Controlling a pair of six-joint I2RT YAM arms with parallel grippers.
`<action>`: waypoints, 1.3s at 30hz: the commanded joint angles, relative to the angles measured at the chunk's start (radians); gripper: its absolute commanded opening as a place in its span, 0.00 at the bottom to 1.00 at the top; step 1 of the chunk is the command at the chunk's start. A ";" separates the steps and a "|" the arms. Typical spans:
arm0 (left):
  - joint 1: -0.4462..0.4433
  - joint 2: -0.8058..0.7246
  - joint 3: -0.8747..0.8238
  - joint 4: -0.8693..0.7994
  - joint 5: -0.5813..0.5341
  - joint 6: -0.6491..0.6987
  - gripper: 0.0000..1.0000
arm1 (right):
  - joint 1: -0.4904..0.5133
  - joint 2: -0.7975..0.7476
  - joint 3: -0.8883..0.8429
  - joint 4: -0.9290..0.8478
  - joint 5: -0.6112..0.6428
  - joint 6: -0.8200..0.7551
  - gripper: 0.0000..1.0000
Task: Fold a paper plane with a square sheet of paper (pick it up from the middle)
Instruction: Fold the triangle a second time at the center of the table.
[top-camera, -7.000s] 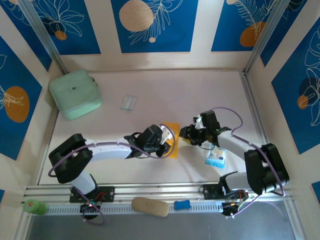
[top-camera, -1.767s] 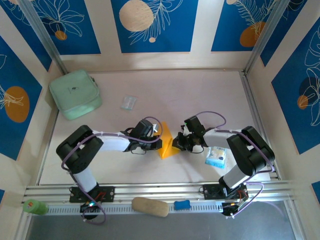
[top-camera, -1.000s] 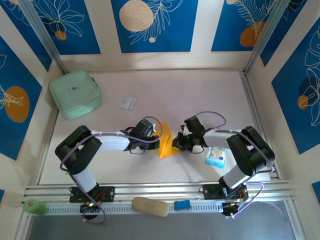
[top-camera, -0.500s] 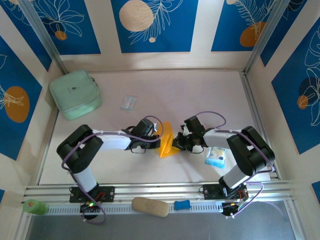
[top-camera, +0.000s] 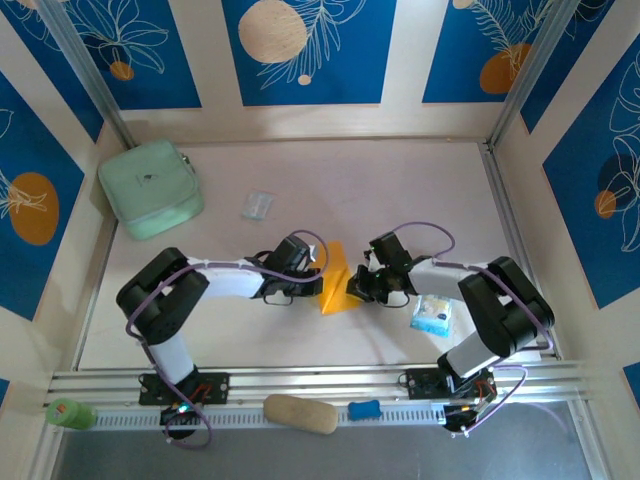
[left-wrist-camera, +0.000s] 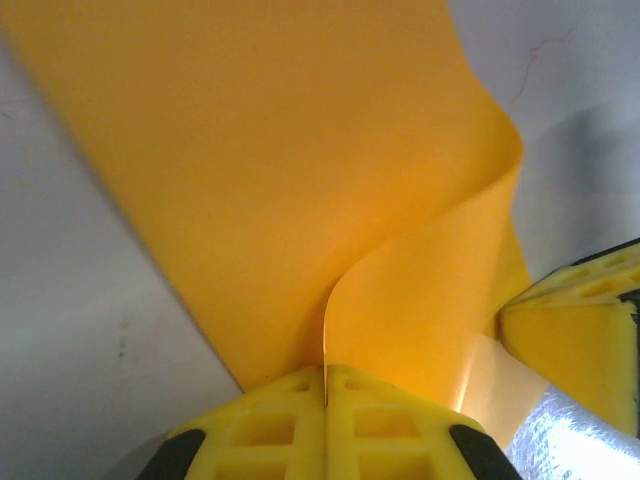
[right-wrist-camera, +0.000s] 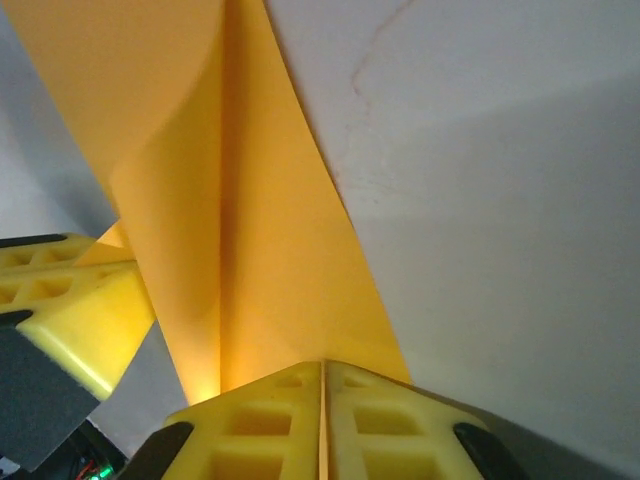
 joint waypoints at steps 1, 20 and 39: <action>-0.002 0.043 -0.004 -0.066 -0.003 0.027 0.00 | 0.002 -0.061 -0.009 -0.046 0.012 -0.019 0.11; -0.002 0.049 0.003 -0.069 0.004 0.032 0.00 | 0.038 0.011 0.051 0.137 -0.117 0.031 0.05; 0.001 0.058 0.011 -0.070 0.011 0.036 0.00 | 0.039 0.059 0.061 0.160 -0.110 0.044 0.04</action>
